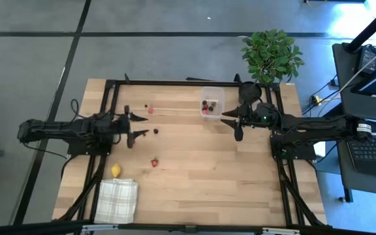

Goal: Pick and placing Produce into tupperware
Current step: Put the blackberry into the transparent bin

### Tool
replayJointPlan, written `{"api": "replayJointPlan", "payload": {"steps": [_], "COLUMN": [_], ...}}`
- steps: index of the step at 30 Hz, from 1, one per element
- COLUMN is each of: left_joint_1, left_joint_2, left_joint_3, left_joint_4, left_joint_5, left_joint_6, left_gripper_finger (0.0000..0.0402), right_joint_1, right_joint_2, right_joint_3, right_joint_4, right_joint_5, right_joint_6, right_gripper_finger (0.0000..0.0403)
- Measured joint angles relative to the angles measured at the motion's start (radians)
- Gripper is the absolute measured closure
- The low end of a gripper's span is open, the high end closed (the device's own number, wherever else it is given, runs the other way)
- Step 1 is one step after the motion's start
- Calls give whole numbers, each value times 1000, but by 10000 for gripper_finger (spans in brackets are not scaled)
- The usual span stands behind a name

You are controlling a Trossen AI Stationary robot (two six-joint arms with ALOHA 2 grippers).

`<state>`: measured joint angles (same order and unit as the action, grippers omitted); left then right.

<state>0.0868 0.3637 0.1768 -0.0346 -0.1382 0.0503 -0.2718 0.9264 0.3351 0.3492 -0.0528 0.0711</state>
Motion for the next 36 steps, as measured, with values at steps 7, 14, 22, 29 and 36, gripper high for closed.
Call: {"api": "replayJointPlan", "payload": {"steps": [7,14,22,29,36], "left_joint_1": [5,37,109,155,157], "left_joint_2": [288,522,669,797,909], "left_joint_3": [74,126,170,216,247], "left_joint_4": [-12,-20,-17,-19,-25], "left_joint_5": [37,37,34,33,59], "left_joint_6": [-29,2,-46,-49,-75], "left_gripper_finger": [169,169,169,169,169], "right_joint_1": [0,0,0,0,0], "right_joint_2": [0,0,1,1,1], "right_joint_3": [0,0,0,0,0], "right_joint_4": [2,1,-1,-2,-12], "right_joint_5": [0,0,0,0,0], "right_joint_6": [3,3,-2,-4,-5], "right_gripper_finger": [249,249,249,249,249]}}
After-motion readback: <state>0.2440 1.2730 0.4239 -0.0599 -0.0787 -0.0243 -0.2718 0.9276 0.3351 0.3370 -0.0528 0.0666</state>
